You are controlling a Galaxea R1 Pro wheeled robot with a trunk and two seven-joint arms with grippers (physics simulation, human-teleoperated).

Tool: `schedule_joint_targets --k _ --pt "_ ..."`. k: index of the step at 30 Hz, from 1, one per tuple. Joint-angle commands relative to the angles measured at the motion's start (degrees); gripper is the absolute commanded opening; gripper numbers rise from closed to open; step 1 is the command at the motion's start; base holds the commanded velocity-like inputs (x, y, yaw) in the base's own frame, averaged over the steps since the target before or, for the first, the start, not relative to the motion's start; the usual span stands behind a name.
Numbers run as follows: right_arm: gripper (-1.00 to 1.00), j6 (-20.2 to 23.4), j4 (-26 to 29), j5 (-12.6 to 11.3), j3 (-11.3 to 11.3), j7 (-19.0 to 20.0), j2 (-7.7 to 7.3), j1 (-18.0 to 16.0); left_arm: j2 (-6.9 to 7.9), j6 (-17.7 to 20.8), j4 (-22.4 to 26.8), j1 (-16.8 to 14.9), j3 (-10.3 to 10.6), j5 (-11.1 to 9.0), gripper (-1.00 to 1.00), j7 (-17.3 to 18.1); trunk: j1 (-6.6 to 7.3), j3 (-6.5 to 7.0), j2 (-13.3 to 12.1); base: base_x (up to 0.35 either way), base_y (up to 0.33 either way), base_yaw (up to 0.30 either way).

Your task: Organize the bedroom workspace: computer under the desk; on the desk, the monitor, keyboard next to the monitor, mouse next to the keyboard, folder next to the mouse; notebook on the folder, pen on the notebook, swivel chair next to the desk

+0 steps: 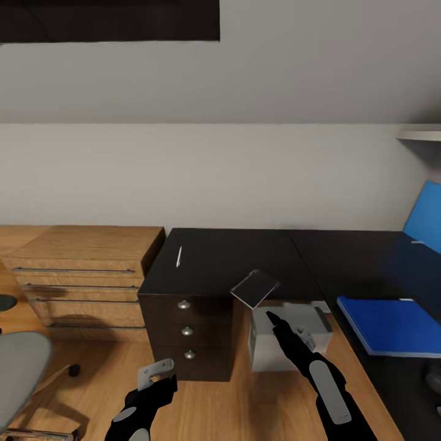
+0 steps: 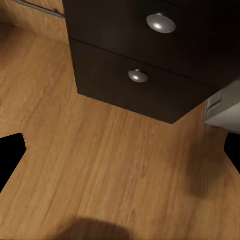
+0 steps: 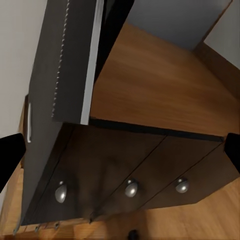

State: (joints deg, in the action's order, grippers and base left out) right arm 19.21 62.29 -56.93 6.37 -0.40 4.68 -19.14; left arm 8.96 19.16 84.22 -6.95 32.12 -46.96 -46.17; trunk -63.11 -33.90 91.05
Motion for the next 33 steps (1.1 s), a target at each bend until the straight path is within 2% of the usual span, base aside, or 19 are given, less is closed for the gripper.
schedule_joint_targets --k 1,8,13,33 --pt "1.0 0.4 0.1 -0.4 0.2 0.0 0.06 0.0 0.06 0.2 0.1 -0.1 0.1 -0.2 1.0 -0.4 -0.22 -0.22 0.4 0.0 0.0 0.208" --pt "1.0 0.4 0.1 -0.4 0.3 0.0 0.03 0.0 0.06 0.2 0.1 -0.1 0.1 -0.2 1.0 -0.4 -1.76 -1.34 3.3 0.0 0.0 0.221" --pt "1.0 0.4 0.0 -0.4 0.3 0.0 -0.01 0.0 0.02 0.2 0.1 -0.1 0.1 -0.2 1.0 -0.4 -2.86 -2.22 5.3 0.0 0.0 0.066" --pt "1.0 0.4 0.0 -0.4 0.4 0.1 -0.02 0.0 0.06 -0.2 -1.8 -0.1 0.4 0.0 1.0 -0.1 -2.86 -2.21 5.3 0.029 0.0 0.005"
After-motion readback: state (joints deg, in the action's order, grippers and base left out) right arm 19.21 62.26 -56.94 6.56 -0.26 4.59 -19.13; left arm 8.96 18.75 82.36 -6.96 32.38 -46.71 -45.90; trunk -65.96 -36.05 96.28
